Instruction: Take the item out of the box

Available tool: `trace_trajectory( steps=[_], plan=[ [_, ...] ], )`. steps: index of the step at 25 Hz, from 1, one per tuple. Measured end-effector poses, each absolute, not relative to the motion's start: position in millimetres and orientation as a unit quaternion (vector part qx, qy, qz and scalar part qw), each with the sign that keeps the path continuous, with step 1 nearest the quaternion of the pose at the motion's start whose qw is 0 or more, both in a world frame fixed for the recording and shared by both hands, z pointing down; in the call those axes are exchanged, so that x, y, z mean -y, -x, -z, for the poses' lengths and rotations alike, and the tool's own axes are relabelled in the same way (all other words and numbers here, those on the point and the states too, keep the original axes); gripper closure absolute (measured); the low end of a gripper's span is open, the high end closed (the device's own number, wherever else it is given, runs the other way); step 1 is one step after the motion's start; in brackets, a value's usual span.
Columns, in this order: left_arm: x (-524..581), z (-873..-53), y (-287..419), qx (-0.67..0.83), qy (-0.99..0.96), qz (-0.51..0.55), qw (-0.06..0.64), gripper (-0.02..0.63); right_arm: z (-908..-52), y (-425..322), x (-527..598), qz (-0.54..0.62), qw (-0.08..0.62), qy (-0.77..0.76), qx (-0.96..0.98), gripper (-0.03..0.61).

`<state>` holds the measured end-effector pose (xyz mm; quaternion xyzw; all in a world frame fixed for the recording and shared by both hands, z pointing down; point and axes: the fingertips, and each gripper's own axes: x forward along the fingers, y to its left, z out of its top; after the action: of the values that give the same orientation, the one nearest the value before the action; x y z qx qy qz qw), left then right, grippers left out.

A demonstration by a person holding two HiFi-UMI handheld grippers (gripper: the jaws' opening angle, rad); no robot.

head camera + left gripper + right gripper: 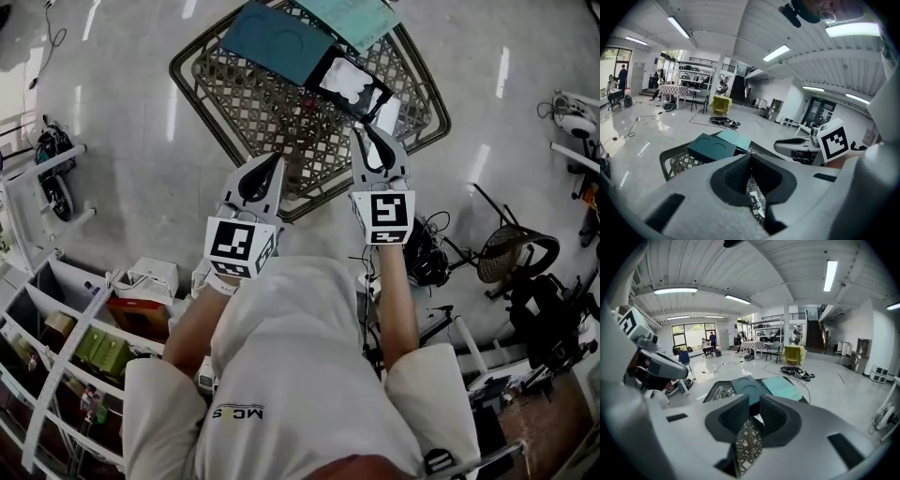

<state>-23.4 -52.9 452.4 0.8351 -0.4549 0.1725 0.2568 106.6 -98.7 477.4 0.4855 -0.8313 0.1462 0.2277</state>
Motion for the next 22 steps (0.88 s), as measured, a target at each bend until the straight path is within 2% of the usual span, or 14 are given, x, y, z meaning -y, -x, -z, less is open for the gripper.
trace_trajectory(
  steps=[4,17,22],
  plan=[
    [60.2,-475.4,16.8,0.459,-0.828,-0.177,0.269,0.588,-508.9,-105.0,114.5,-0.158,0.243,-0.471,0.833,0.514],
    [86.3,-535.7,8.1,0.473,-0.812,-0.187,0.286,0.589,-619.6,-101.8,152.0,-0.170,0.399,-0.398,0.808,0.488],
    [89.8,-551.2,13.0,0.479,-0.807,-0.189,0.289,0.589,-652.2,-103.5,167.1,-0.192,0.432,-0.377,0.796,0.466]
  ],
)
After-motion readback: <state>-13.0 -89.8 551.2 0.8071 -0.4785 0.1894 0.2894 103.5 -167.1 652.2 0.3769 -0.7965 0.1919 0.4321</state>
